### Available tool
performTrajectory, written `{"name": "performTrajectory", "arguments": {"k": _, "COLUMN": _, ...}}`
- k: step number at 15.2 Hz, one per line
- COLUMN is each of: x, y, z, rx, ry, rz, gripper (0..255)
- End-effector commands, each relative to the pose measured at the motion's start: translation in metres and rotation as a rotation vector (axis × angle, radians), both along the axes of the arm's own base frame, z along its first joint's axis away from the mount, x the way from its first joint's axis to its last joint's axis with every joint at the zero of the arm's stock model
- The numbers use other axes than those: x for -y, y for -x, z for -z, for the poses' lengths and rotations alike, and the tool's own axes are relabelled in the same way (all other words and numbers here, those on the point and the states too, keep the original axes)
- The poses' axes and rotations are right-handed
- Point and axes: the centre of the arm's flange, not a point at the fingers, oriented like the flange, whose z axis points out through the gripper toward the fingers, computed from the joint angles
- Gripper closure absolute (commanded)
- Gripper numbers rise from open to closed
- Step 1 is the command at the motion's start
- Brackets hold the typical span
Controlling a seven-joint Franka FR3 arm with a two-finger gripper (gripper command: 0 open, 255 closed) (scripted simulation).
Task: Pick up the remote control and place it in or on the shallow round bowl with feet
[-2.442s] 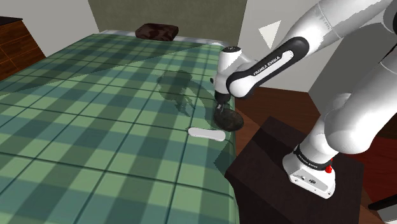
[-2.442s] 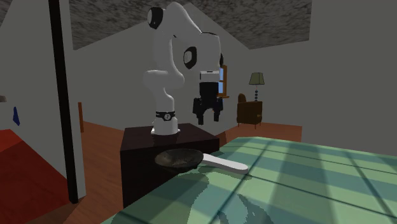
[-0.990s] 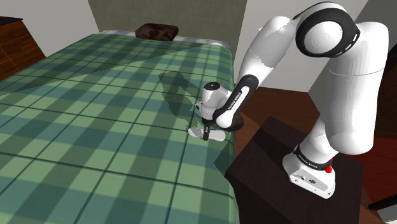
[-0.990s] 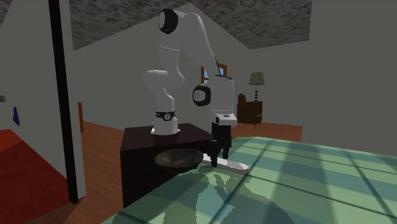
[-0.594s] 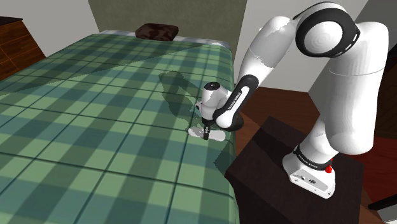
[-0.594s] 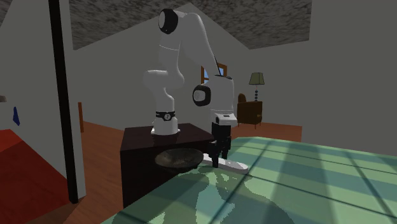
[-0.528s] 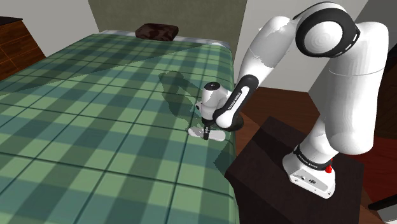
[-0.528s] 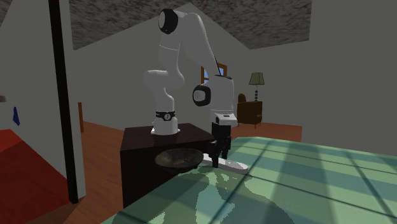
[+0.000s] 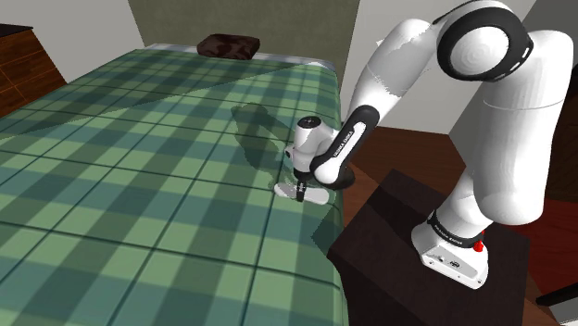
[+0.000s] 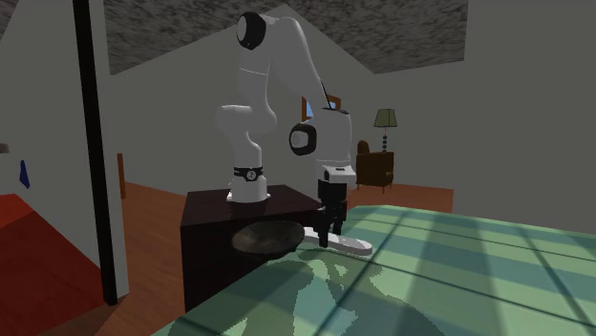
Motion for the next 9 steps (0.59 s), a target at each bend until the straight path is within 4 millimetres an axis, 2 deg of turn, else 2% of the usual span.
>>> {"name": "performTrajectory", "arguments": {"k": 1, "x": 0.000, "y": 0.000, "z": -0.010, "rx": 0.000, "ry": 0.000, "rz": 0.000, "gripper": 255}}
{"name": "performTrajectory", "arguments": {"k": 9, "x": 0.000, "y": 0.000, "z": -0.052, "rx": 0.000, "ry": 0.000, "rz": 0.000, "gripper": 255}}
